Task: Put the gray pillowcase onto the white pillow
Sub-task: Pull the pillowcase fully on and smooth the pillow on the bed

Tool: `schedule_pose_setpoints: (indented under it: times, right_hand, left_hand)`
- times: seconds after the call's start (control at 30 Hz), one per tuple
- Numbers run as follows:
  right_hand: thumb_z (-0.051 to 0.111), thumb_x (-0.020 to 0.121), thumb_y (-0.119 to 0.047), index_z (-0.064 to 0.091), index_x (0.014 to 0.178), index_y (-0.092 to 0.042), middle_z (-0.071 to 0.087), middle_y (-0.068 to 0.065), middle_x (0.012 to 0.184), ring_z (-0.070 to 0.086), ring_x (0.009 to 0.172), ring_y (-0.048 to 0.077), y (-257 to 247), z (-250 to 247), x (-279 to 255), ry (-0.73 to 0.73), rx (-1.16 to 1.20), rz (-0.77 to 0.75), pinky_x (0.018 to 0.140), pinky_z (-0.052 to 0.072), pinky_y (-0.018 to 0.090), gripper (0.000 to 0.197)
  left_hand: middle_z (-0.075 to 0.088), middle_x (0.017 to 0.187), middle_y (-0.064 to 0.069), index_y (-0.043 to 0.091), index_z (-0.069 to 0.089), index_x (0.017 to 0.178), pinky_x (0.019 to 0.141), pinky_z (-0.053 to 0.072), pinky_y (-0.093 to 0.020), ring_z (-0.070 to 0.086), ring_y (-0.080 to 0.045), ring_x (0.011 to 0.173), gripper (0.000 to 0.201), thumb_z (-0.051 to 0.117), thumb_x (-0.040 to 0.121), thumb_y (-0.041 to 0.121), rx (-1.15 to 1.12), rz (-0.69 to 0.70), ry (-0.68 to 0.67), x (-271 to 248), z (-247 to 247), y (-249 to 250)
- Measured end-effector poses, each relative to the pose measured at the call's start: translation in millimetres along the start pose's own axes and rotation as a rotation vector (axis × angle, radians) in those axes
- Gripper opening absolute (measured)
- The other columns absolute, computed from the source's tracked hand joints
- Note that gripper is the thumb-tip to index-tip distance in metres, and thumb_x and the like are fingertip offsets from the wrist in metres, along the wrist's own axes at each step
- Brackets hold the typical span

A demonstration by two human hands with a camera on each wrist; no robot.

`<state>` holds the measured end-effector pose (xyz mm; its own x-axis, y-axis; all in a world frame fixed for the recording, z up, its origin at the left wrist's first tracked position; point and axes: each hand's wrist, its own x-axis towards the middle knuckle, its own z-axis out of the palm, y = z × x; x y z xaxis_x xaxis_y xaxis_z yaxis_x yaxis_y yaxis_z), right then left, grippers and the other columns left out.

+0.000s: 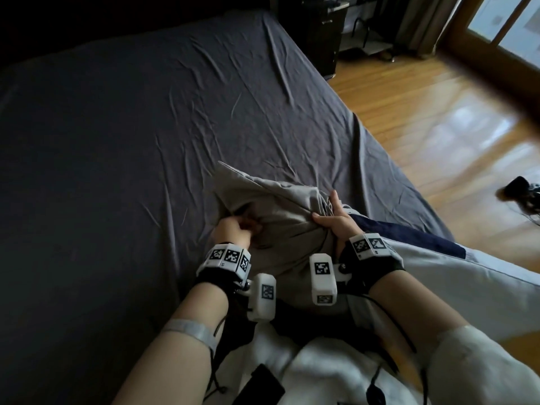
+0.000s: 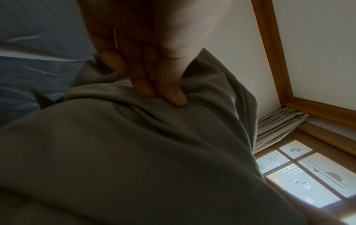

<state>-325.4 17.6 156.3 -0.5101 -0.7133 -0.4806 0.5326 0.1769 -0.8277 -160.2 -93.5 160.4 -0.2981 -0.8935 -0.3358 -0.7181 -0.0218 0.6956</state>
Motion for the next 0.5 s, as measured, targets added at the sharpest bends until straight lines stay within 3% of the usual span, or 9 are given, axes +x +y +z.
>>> schedule_pose_setpoints:
  times: [0.2,0.3,0.37,0.43,0.5]
  right_hand:
    - [0.053,0.085,0.008,0.005,0.148,-0.019,0.017,0.005,0.154,0.03,0.137,0.023,-4,1,6,0.063,0.01,0.004,0.113,0.029,0.041,0.083]
    - [0.052,0.085,0.009,0.004,0.148,-0.019,0.019,0.005,0.154,0.033,0.136,0.024,-4,3,8,0.063,0.01,0.005,0.112,0.031,0.041,0.083]
    - [0.05,0.086,0.01,0.004,0.148,-0.02,0.021,0.005,0.153,0.034,0.135,0.025,-3,2,10,0.062,0.02,0.007,0.111,0.031,0.041,0.082]
    - [0.047,0.087,0.01,0.003,0.148,-0.02,0.022,0.005,0.153,0.035,0.134,0.026,-3,2,12,0.064,0.029,0.008,0.11,0.032,0.042,0.081]
    - [0.047,0.087,0.01,0.002,0.148,-0.02,0.021,0.006,0.153,0.033,0.136,0.026,-2,-1,14,0.073,0.027,0.003,0.112,0.029,0.043,0.081]
  left_hand:
    - [0.071,0.097,-0.015,0.004,0.071,0.097,0.064,0.03,-0.015,0.063,-0.025,0.092,0.023,0.069,0.079,0.019,-0.04,0.075,0.057,-25,-11,-4]
    - [0.071,0.093,-0.015,0.001,0.071,0.094,0.064,0.031,-0.014,0.061,-0.021,0.084,0.021,0.069,0.08,0.016,-0.089,0.084,0.03,-35,-9,-9]
    - [0.071,0.098,-0.017,0.0,0.07,0.095,0.068,0.035,-0.017,0.064,-0.025,0.092,0.022,0.069,0.08,0.015,-0.037,0.111,-0.114,-38,4,-6]
    - [0.069,0.107,-0.017,0.0,0.069,0.102,0.074,0.038,-0.018,0.063,-0.024,0.103,0.026,0.069,0.079,0.013,0.098,0.121,-0.35,-38,20,0]
    - [0.065,0.117,-0.014,0.004,0.065,0.111,0.087,0.04,-0.021,0.058,-0.023,0.113,0.035,0.07,0.079,0.016,0.254,0.113,-0.525,-35,31,5]
